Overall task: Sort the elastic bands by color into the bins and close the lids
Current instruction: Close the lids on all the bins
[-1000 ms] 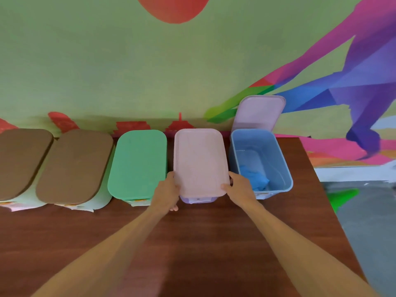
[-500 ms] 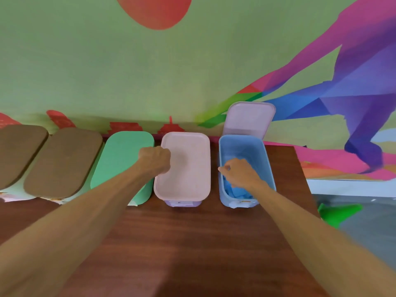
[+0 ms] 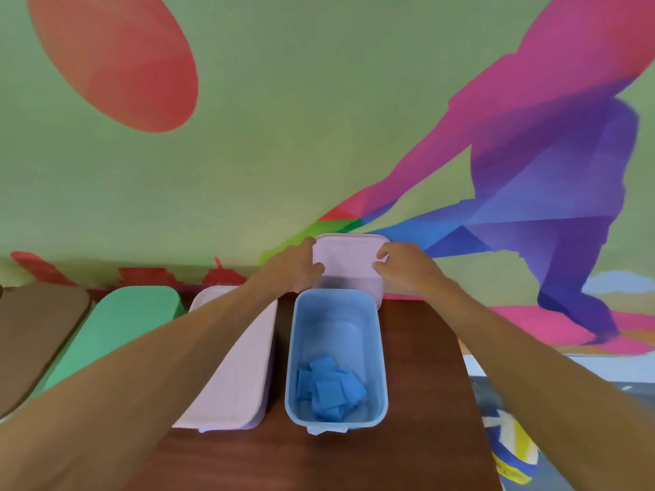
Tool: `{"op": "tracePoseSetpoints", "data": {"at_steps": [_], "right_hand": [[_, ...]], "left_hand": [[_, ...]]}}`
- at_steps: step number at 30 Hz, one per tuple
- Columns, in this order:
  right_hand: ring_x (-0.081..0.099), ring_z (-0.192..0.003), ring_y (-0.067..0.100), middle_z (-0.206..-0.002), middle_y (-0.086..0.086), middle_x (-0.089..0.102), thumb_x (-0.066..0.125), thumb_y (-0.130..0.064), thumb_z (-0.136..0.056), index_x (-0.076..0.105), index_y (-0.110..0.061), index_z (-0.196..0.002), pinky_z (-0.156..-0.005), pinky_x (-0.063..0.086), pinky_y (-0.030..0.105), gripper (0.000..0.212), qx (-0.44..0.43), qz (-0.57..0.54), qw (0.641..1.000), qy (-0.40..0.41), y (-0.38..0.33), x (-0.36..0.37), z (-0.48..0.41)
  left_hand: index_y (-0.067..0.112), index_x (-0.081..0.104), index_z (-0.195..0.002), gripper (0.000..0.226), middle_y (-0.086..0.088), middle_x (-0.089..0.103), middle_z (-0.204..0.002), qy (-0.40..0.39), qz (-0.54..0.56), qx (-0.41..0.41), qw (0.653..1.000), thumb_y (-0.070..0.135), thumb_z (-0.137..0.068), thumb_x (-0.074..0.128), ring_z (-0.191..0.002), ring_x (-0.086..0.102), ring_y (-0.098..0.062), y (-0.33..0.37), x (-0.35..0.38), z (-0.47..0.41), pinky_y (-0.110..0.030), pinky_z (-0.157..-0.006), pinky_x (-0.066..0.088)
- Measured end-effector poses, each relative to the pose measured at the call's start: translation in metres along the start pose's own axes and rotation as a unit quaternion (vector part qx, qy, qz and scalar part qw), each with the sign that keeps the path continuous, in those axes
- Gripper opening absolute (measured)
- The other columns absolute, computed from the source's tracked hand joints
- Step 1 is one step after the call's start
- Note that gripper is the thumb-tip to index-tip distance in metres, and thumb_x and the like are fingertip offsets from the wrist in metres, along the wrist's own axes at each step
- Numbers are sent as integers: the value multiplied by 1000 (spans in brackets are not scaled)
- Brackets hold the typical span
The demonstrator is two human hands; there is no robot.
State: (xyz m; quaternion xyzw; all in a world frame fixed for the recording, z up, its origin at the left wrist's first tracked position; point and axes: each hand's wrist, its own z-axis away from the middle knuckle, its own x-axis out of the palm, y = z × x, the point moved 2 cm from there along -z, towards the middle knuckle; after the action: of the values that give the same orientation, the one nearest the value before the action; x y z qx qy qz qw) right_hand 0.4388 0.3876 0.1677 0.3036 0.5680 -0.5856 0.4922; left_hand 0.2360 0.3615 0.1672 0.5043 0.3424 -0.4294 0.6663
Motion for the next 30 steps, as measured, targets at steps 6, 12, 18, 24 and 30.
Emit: {"op": "tracePoseSetpoints", "data": {"at_steps": [6,12,18,24,30], "right_hand": [[49,-121,30,-134,10,52,45,-38,-95,38,-18,-139,-88,45,40,48,6,6,1000,15,24,10,-37],[56,-101,34,-108,12,60,36,-40,-100,43,-13,-115,-72,41,38,32,19,-56,995,75,27,25,-50],[55,-108,34,-111,15,63,13,-54,-99,59,-9,-103,-88,44,41,64,120,-114,986,8,25,36,-44],[62,-62,23,-83,14,73,41,-40,-96,63,-9,-88,-47,38,23,38,169,-244,955,-2,28,37,-3],[55,-52,14,-75,1,66,57,-23,-87,52,-21,-106,-39,32,17,20,158,-293,943,2,29,49,55]], "left_hand": [[19,23,-143,57,-20,63,-112,17,-9,13,1000,26,-92,45,-103,58,-38,6,8,-47,-40,-82,43],[14,47,-124,36,-20,63,-113,96,38,-8,995,34,-95,43,-104,58,-40,2,19,-65,-39,-84,43],[20,59,-103,56,-15,69,-98,17,115,-58,991,63,-89,27,-83,66,-35,-25,37,-56,-38,-81,51],[9,52,-84,25,-9,60,-82,-34,345,-108,932,32,-92,48,-44,54,-19,-23,45,-11,-22,-47,45],[13,41,-109,26,-6,56,-87,-23,400,-102,910,23,-90,55,-47,52,-18,-29,58,57,-25,-47,43]]}}
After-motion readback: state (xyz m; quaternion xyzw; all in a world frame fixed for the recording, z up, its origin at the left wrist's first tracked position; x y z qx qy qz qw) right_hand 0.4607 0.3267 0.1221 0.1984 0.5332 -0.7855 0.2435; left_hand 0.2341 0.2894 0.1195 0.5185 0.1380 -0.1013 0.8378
